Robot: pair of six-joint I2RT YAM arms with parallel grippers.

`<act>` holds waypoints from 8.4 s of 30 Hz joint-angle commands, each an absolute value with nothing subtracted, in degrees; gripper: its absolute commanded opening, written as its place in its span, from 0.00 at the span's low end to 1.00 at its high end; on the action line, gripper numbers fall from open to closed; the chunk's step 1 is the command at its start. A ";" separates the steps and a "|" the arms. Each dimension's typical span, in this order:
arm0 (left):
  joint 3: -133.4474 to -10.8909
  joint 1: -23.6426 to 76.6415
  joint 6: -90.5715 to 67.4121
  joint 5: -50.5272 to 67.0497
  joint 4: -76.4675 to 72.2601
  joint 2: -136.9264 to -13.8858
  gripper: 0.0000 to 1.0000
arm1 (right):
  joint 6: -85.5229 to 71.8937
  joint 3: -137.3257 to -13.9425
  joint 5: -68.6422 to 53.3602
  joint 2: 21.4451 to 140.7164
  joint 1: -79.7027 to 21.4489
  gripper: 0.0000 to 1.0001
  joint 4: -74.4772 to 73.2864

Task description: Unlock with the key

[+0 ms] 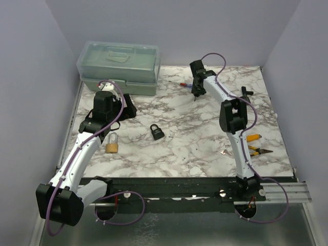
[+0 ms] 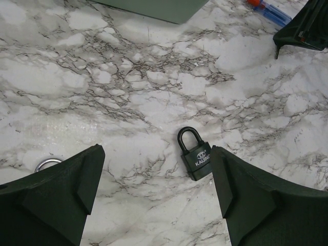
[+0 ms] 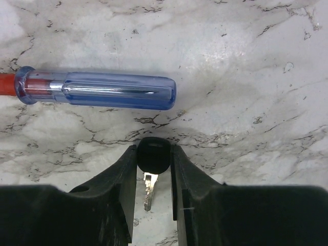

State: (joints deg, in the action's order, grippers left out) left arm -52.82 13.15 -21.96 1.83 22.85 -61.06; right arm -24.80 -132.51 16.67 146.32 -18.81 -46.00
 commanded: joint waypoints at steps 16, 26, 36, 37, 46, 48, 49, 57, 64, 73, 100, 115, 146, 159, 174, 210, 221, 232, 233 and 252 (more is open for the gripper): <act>-52.73 13.89 -20.92 11.70 20.41 -60.79 0.90 | -34.95 -97.73 6.74 120.75 -19.07 0.11 -29.84; -51.38 18.04 -23.34 18.40 15.77 -61.41 0.87 | -49.61 -78.18 -3.66 106.88 -19.07 0.11 -17.51; -39.15 31.75 -37.40 11.40 -11.71 -60.74 0.79 | -59.39 -63.38 -9.80 91.47 -19.07 0.11 -8.35; -37.87 33.97 -37.59 9.61 -15.04 -61.29 0.79 | -59.87 -62.44 -9.84 90.05 -19.07 0.11 -8.26; -36.41 44.84 -31.63 0.54 -35.92 -72.41 0.73 | -61.19 -57.40 -11.81 81.17 -19.07 0.11 -9.41; -36.88 45.82 -30.88 0.44 -39.26 -75.03 0.70 | -61.50 -56.40 -12.08 79.41 -19.07 0.11 -9.32; -37.28 46.21 -30.51 0.44 -40.62 -76.34 0.69 | -61.52 -55.99 -12.12 78.69 -19.07 0.11 -9.28; -40.47 47.49 -29.98 -0.49 -48.48 -85.33 0.61 | -61.15 -54.85 -12.69 75.74 -19.07 0.11 -10.41; -43.83 49.02 -28.68 -0.52 -50.93 -89.30 0.56 | -61.19 -53.96 -13.14 74.75 -19.07 0.11 -10.19; -46.06 49.25 -28.75 -2.29 -51.42 -92.37 0.51 | -61.08 -54.03 -13.46 73.94 -19.07 0.11 -10.54; -47.15 44.71 -31.28 5.33 -34.38 -84.64 0.00 | -47.42 -52.67 -15.19 67.72 -19.06 0.94 -6.12; -59.77 32.26 -28.20 33.67 15.36 -68.27 0.00 | -28.25 -47.02 -49.08 62.33 -18.97 0.96 13.34; -67.17 24.70 -29.23 69.66 21.36 -77.20 0.00 | -55.21 -34.48 -68.67 70.33 -19.07 0.74 58.23; -68.99 24.79 -26.90 69.46 21.36 -80.69 0.00 | -66.97 -36.02 -69.97 79.70 -20.43 0.57 72.87; -70.87 25.78 -25.76 69.50 21.10 -84.34 0.00 | -70.47 -37.13 -69.23 83.68 -22.99 0.45 77.63; -70.00 26.20 -25.84 67.44 20.65 -86.36 0.00 | -67.27 -38.31 -65.60 85.24 -23.72 0.23 71.25; -69.88 26.24 -26.13 66.60 20.65 -86.77 0.19 | -64.19 -37.73 -65.91 84.48 -24.07 0.01 66.26; -66.24 25.80 -26.22 57.16 22.57 -83.51 0.79 | -48.71 -33.59 -49.02 73.08 -24.02 0.00 35.79; -65.86 25.78 -26.19 55.78 23.11 -83.31 0.80 | -47.96 -32.95 -47.11 71.91 -23.95 0.00 34.08; -71.26 28.51 -41.26 2.28 44.38 -91.05 0.82 | -41.98 -31.33 -15.18 61.70 -24.04 0.00 5.92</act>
State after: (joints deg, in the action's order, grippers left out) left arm -69.12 27.40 -34.41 14.72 39.88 -86.80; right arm -44.93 -29.93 -23.22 62.43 -23.73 13.61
